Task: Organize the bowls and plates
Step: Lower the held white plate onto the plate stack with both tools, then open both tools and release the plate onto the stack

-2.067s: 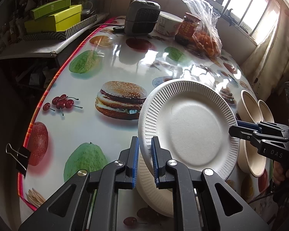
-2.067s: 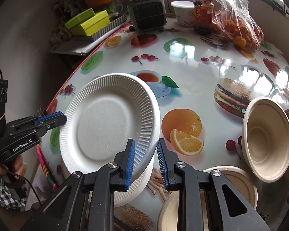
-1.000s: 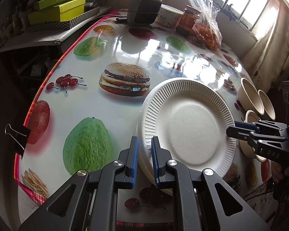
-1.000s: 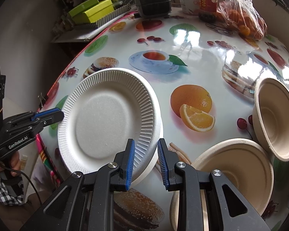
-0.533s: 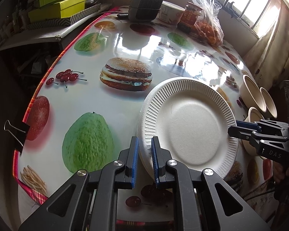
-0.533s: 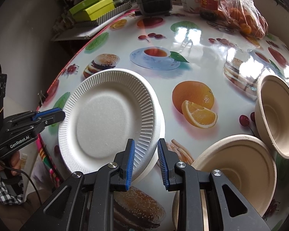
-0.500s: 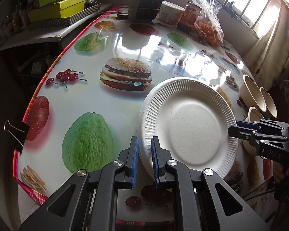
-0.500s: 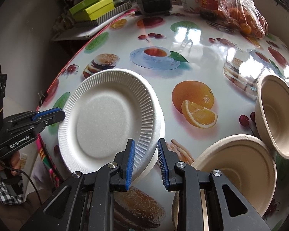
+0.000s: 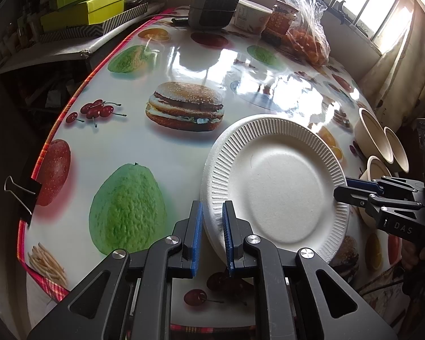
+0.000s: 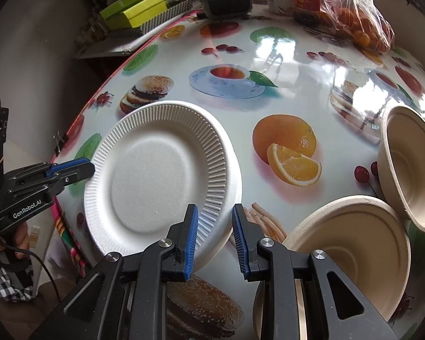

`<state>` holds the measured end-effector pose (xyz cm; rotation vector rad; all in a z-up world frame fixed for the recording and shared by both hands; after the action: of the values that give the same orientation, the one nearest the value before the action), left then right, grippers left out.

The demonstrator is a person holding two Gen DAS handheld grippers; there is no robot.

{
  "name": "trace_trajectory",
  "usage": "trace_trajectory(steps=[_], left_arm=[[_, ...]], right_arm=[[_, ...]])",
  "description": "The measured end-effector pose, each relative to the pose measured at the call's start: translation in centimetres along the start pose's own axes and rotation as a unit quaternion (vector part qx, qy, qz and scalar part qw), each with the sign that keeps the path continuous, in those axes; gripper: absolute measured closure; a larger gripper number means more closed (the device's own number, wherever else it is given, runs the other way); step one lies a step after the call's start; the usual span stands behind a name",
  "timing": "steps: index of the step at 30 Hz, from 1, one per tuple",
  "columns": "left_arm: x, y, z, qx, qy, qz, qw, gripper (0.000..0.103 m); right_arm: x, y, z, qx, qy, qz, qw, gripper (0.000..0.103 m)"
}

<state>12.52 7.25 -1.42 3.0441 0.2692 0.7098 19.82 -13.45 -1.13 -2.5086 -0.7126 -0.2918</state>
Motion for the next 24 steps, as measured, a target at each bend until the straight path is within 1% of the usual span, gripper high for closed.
trace_trajectory(steps=[15,24], left_arm=[[0.06,0.02,0.14,0.000,0.000,0.000,1.0000,0.089],[0.07,0.08,0.22,0.000,0.000,0.000,1.0000,0.087]], right_arm=[[0.00,-0.02,0.00,0.000,0.000,0.000,1.000,0.077],[0.01,0.13,-0.01,-0.001,0.000,0.002,1.000,0.076]])
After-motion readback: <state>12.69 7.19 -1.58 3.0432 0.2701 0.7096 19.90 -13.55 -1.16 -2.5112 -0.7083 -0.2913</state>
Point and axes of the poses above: each gripper's, at about its wrist camera, not at the fingertips, and z roughly the way its jaws point, y to its right, x to its top, the point moved 2 cm from there along z, roughly the way its jaws point, and after that the axes turned 11 degrees about x, right-handed, at the moved point
